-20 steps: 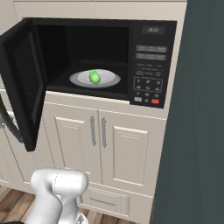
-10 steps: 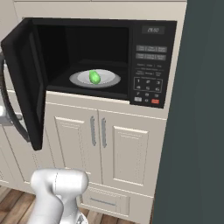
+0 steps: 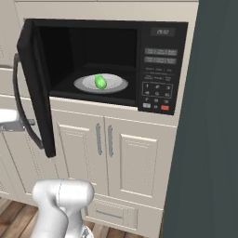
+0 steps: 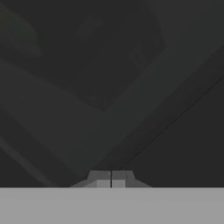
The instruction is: Pick the corn from the counter and place it in the microwave. Then turn on the microwave.
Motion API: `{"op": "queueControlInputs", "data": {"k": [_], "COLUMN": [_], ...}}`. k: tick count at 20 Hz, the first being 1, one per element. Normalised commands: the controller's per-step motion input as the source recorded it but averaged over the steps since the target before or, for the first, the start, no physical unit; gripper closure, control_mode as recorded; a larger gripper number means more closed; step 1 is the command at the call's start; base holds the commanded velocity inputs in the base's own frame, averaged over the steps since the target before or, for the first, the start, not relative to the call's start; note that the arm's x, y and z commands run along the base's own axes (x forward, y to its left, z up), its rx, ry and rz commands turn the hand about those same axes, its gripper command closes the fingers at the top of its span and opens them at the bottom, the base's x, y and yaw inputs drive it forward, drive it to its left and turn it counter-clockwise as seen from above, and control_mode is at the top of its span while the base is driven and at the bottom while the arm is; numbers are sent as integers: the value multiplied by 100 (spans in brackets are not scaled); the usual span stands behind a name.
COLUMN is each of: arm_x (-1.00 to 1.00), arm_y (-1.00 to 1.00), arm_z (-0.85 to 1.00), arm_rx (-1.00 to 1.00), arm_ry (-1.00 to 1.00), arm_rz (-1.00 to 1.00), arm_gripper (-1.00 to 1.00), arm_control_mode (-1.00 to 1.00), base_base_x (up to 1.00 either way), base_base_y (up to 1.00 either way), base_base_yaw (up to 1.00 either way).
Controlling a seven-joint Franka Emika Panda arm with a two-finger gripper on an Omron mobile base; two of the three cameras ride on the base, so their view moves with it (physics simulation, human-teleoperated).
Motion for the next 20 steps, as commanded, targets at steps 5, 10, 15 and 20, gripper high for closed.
{"op": "queueControlInputs", "data": {"k": [5, 10, 15, 20], "arm_x": [23, 29, 27, 27], "arm_y": [-30, -32, -28, -26], "arm_z": [2, 5, 5, 4], "arm_rx": [0, 0, 0, 0], "arm_ry": [0, 0, 0, 0], "arm_rz": [0, 0, 0, 0], "arm_gripper": [100, 100, 100, 100], "arm_control_mode": [-100, -100, -100, -100], "base_base_x": [0, 0, 0, 0], "base_base_y": [0, 0, 0, 0], "base_base_yaw": [0, 0, 0, 0]}}
